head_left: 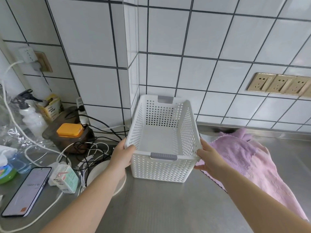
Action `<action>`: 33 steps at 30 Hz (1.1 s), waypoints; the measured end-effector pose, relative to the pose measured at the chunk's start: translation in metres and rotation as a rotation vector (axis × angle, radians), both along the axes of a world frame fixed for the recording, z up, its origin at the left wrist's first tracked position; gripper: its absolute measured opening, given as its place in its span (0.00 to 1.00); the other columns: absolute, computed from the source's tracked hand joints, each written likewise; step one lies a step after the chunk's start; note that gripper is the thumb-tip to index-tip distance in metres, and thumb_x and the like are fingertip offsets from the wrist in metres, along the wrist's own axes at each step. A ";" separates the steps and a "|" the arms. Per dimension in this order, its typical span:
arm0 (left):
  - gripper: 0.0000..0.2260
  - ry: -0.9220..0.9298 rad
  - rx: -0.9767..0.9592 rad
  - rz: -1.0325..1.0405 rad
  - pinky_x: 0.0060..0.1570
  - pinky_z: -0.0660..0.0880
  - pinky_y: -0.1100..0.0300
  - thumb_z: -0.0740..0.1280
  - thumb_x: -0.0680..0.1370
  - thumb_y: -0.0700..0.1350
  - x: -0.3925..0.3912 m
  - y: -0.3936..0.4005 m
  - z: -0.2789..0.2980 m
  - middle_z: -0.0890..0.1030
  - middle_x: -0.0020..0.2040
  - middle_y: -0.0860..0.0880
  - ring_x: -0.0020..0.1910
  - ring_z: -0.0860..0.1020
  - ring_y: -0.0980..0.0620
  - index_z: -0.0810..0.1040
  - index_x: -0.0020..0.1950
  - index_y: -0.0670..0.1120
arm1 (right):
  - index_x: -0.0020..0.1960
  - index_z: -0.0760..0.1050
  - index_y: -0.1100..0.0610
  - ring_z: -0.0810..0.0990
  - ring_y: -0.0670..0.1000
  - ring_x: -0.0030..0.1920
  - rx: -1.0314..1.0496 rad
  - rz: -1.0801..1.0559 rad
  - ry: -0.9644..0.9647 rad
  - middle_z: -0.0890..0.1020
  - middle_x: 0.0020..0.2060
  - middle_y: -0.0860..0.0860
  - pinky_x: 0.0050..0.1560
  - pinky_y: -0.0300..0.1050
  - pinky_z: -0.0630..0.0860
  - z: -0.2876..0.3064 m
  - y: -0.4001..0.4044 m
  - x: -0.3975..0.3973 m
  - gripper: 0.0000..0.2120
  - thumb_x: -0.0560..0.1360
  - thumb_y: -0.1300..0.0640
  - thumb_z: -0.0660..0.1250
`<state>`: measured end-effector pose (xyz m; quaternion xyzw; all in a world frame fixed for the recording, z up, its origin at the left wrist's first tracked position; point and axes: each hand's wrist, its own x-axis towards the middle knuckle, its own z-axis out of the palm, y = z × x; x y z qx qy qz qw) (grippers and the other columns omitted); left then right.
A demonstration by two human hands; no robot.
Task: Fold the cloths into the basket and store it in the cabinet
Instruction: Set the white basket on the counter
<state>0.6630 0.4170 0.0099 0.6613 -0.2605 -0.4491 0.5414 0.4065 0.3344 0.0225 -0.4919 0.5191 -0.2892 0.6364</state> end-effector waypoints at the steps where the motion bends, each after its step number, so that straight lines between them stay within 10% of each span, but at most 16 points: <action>1: 0.18 -0.009 -0.002 0.002 0.37 0.74 0.60 0.57 0.76 0.37 0.000 -0.002 0.000 0.80 0.50 0.55 0.46 0.78 0.56 0.74 0.58 0.56 | 0.63 0.70 0.40 0.77 0.51 0.51 0.002 -0.003 0.005 0.77 0.60 0.52 0.57 0.63 0.76 0.000 -0.002 0.001 0.30 0.74 0.70 0.51; 21: 0.13 -0.079 -0.042 0.026 0.42 0.73 0.55 0.60 0.75 0.40 0.004 -0.010 -0.013 0.81 0.49 0.53 0.45 0.77 0.53 0.76 0.54 0.56 | 0.47 0.76 0.34 0.77 0.48 0.49 -0.026 -0.103 0.065 0.80 0.50 0.44 0.54 0.56 0.78 -0.015 -0.007 0.006 0.24 0.75 0.64 0.56; 26: 0.26 -0.422 -0.024 0.068 0.59 0.70 0.54 0.65 0.76 0.44 0.006 -0.008 -0.005 0.71 0.67 0.50 0.63 0.72 0.50 0.63 0.73 0.48 | 0.54 0.75 0.40 0.79 0.46 0.49 -0.083 -0.185 0.029 0.81 0.50 0.43 0.47 0.46 0.80 -0.013 0.003 0.005 0.10 0.78 0.55 0.63; 33: 0.22 -0.884 -0.277 -0.115 0.68 0.57 0.61 0.67 0.76 0.42 -0.031 0.015 0.032 0.69 0.70 0.49 0.70 0.64 0.52 0.70 0.69 0.45 | 0.67 0.68 0.48 0.77 0.41 0.53 -0.164 -0.274 -0.016 0.78 0.55 0.44 0.52 0.47 0.78 -0.006 0.040 -0.019 0.20 0.76 0.55 0.66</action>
